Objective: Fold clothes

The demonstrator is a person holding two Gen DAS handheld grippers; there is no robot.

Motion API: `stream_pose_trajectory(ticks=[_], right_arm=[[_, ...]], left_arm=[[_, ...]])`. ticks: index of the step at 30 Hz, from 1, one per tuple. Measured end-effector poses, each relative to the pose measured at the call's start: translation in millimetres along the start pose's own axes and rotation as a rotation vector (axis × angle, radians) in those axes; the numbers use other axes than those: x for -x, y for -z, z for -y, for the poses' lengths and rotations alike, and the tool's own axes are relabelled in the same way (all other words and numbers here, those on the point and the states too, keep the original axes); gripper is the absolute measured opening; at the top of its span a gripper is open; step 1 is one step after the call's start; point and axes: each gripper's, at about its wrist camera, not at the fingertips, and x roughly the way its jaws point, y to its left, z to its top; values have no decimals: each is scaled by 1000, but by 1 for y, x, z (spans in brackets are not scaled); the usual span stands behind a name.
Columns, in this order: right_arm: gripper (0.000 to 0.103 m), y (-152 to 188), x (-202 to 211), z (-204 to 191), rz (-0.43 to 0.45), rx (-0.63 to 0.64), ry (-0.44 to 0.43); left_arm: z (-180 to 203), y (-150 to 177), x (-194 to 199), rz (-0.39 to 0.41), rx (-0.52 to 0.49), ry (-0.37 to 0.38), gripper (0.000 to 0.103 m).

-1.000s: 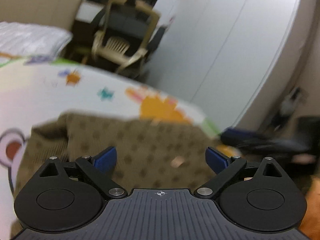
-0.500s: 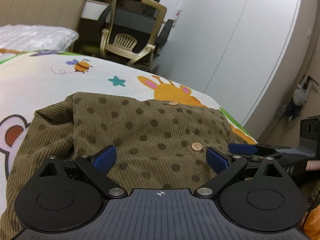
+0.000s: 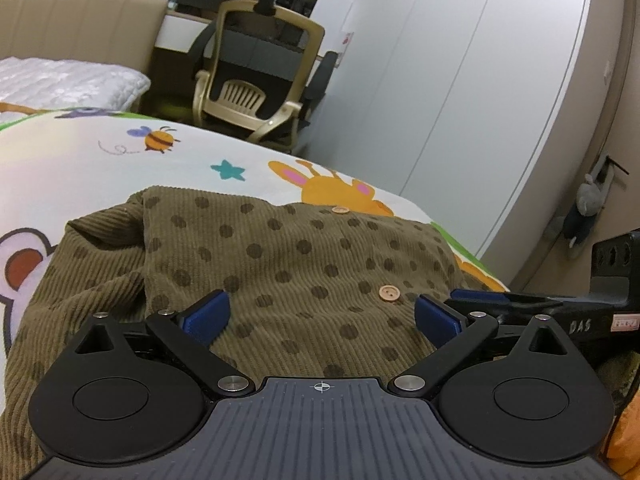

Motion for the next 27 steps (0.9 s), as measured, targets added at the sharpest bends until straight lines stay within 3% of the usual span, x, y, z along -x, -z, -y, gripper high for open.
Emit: stream_pose_trajectory(ticks=[18,24,27], right_arm=[[103,2,0,-3,4,7,11],[103,3,4,3,16,-61,-14],[103,2,7,-5,-8,2,-4]], left_arm=[[-1,0,0,9,7,15,103],[-3,0,0,11,13,22,103],[-4,-1,0,10,13,23,103]])
